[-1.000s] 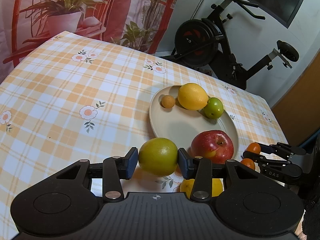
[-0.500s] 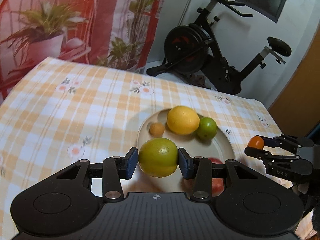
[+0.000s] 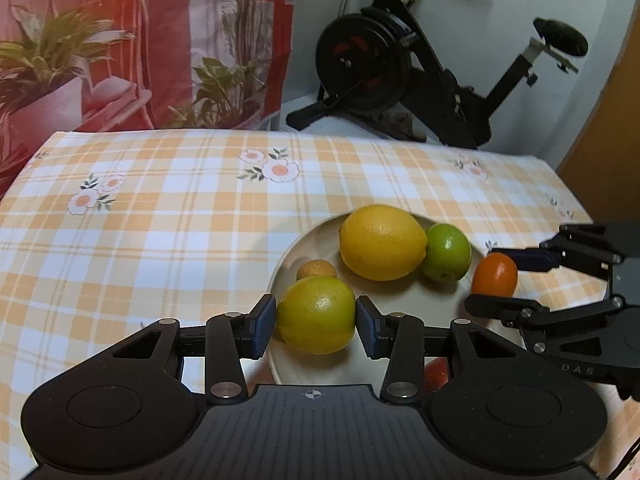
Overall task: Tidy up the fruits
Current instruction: 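Lower the orange and yellow-green citrus onto the plate and open both tools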
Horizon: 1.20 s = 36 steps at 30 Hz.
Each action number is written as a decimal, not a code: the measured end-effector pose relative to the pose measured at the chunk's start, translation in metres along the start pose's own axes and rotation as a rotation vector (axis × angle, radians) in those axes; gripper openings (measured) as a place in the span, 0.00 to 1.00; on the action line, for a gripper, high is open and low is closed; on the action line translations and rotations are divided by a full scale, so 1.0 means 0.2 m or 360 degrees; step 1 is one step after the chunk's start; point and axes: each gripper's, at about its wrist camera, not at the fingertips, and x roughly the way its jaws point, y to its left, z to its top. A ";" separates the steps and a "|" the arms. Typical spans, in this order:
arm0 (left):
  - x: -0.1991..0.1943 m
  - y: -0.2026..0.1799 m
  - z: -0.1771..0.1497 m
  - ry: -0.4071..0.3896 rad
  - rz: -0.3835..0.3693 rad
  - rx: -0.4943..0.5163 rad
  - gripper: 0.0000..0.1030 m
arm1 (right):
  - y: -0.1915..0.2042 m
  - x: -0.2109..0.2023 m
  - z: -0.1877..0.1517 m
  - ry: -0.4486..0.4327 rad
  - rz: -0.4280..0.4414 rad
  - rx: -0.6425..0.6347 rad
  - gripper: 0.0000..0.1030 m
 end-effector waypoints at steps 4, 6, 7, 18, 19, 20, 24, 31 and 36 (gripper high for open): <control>0.02 -0.02 0.00 0.0000 0.0010 0.0036 0.45 | 0.00 0.03 0.00 0.0022 -0.0005 -0.0003 0.38; 0.02 -0.02 0.01 -0.0004 0.0013 0.0044 0.45 | -0.01 0.04 -0.01 0.0028 -0.0014 -0.0005 0.38; 0.03 -0.02 0.02 -0.0005 0.0014 0.0046 0.45 | -0.01 0.05 -0.01 0.0027 -0.0020 -0.0005 0.38; 0.06 -0.05 0.04 -0.0034 0.0042 0.0103 0.45 | -0.01 0.08 -0.02 0.0028 -0.0034 -0.0015 0.38; 0.06 -0.05 0.04 -0.0033 0.0043 0.0099 0.45 | 0.00 0.07 -0.01 0.0023 -0.0039 -0.0012 0.39; 0.07 -0.05 0.04 -0.0032 0.0043 0.0095 0.45 | 0.00 0.07 -0.01 0.0018 -0.0042 -0.0010 0.39; 0.06 -0.03 0.05 -0.0034 0.0031 0.0062 0.45 | 0.01 0.04 -0.01 0.0004 -0.0048 -0.0014 0.39; -0.01 -0.03 0.05 -0.0079 0.0033 0.0041 0.47 | 0.00 -0.04 -0.02 -0.0043 -0.0077 0.0020 0.41; -0.08 -0.04 0.05 -0.0108 0.0035 0.0036 0.47 | -0.01 -0.13 -0.03 -0.0085 -0.0110 0.0077 0.42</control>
